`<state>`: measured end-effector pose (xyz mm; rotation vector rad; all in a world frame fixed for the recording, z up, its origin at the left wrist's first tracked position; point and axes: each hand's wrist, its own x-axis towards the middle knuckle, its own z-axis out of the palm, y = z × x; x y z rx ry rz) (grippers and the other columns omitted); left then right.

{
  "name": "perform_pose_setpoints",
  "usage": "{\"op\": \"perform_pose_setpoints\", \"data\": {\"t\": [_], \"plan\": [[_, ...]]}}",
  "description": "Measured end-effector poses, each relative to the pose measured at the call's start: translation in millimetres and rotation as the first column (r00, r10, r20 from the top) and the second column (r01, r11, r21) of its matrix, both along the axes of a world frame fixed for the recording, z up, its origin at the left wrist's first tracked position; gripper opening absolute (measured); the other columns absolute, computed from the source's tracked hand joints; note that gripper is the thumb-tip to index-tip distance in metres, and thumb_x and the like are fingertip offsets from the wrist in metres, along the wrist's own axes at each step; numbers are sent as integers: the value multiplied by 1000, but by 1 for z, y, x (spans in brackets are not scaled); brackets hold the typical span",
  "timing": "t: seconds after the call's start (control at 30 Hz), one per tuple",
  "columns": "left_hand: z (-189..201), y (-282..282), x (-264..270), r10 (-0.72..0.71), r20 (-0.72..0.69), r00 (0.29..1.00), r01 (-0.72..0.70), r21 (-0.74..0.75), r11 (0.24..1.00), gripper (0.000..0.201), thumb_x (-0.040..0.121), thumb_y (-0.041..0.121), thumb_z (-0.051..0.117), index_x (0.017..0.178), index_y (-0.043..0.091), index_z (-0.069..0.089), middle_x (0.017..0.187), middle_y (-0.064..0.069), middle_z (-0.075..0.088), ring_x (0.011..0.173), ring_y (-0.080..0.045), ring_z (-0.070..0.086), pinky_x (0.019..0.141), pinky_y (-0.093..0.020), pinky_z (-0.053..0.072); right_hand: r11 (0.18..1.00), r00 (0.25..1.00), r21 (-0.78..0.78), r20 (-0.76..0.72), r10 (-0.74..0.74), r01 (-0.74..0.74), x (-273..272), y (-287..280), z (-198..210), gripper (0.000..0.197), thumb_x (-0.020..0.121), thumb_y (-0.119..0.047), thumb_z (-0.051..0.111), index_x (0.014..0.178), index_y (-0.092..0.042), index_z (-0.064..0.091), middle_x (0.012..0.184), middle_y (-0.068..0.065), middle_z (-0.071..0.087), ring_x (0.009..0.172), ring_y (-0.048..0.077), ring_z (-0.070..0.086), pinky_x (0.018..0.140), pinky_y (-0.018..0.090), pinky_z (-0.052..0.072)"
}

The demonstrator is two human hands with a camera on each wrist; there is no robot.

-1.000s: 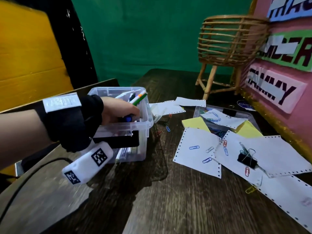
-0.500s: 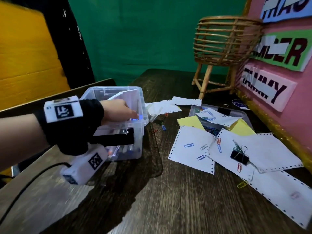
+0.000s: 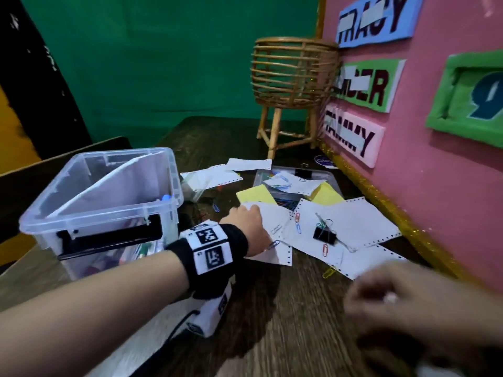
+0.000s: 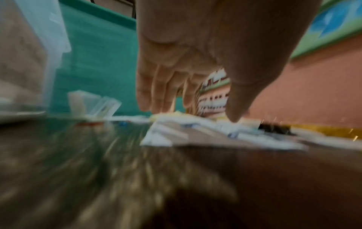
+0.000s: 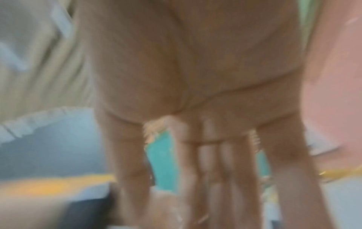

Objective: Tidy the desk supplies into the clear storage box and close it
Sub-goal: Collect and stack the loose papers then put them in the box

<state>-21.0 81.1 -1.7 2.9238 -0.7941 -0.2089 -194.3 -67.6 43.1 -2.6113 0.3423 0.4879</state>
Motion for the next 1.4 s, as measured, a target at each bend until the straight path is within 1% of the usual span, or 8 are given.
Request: {"op": "perform_pose_setpoints", "data": {"t": [0.13, 0.33, 0.5, 0.67, 0.9, 1.03, 1.17, 1.4], "plan": [[-18, -13, 29, 106, -93, 990, -88, 177, 980, 82, 82, 62, 47, 140, 6, 31, 138, -12, 45, 120, -34, 51, 97, -40, 43, 913, 988, -388, -36, -151, 125, 52, -49, -13, 47, 82, -53, 58, 66, -10, 52, 68, 1, 56, 58, 10, 47, 53, 22, 34], [-9, -21, 41, 152, -84, 985, -151, 19, 988, 94, 72, 54, 70, 137, 6, 22, 133, -19, 48, 122, -35, 48, 97, -40, 43, 869, 932, -442, -166, -323, 222, 77, -93, -37, 67, 64, -81, 49, 61, -15, 46, 63, -3, 49, 59, 10, 45, 61, 25, 36], [-1, -29, 49, 87, -70, 994, -98, -176, 979, 87, 67, 30, 81, 131, 11, 26, 122, -17, 56, 110, -34, 57, 89, -42, 48, 903, 930, -280, -75, -359, 326, 81, -103, -42, 77, 58, -68, 70, 96, -3, 54, 99, 6, 62, 87, 20, 57, 74, 29, 46], [0, -24, 53, -16, 140, 990, 74, -419, 905, 53, 80, -2, 53, 125, 18, 34, 105, -16, 60, 90, -33, 57, 75, -37, 42, 893, 908, -241, -83, -410, 381, 86, -98, -46, 53, 71, -55, 70, 72, -6, 50, 77, 3, 55, 69, 16, 50, 54, 23, 34], [4, -21, 48, 36, 369, 929, 167, -503, 848, 38, 84, -5, 46, 117, 7, 61, 127, -11, 45, 116, -28, 49, 95, -35, 45, 840, 871, -245, 36, -490, 483, 85, -86, -47, 40, 81, -27, 70, 100, 3, 53, 96, 13, 57, 94, 24, 58, 64, 25, 41], [6, -22, 47, 63, 473, 879, 249, -566, 786, 47, 78, -4, 53, 124, -5, 52, 135, -19, 42, 120, -35, 44, 100, -44, 42, 794, 780, -110, 306, -545, 598, 87, -82, -53, 64, 75, -4, 72, 129, -4, 40, 124, 17, 55, 112, 33, 54, 89, 34, 46], [4, -23, 46, 16, 510, 860, 312, -551, 774, 59, 73, 2, 64, 129, -3, 47, 136, -16, 41, 118, -35, 46, 95, -49, 45, 832, 638, -26, 655, -404, 554, 82, -73, -44, 36, 80, 0, 56, 110, -17, 44, 101, 14, 62, 78, 30, 54, 67, 32, 45], [0, -27, 44, -120, 488, 865, 408, -543, 734, 79, 80, 62, 38, 129, 2, 50, 132, -12, 45, 122, -25, 47, 105, -39, 41, 974, 285, 137, 940, -186, 183, 75, -52, -32, 48, 86, 5, 55, 130, -7, 39, 101, -1, 57, 84, 11, 54, 64, 6, 41]]}}
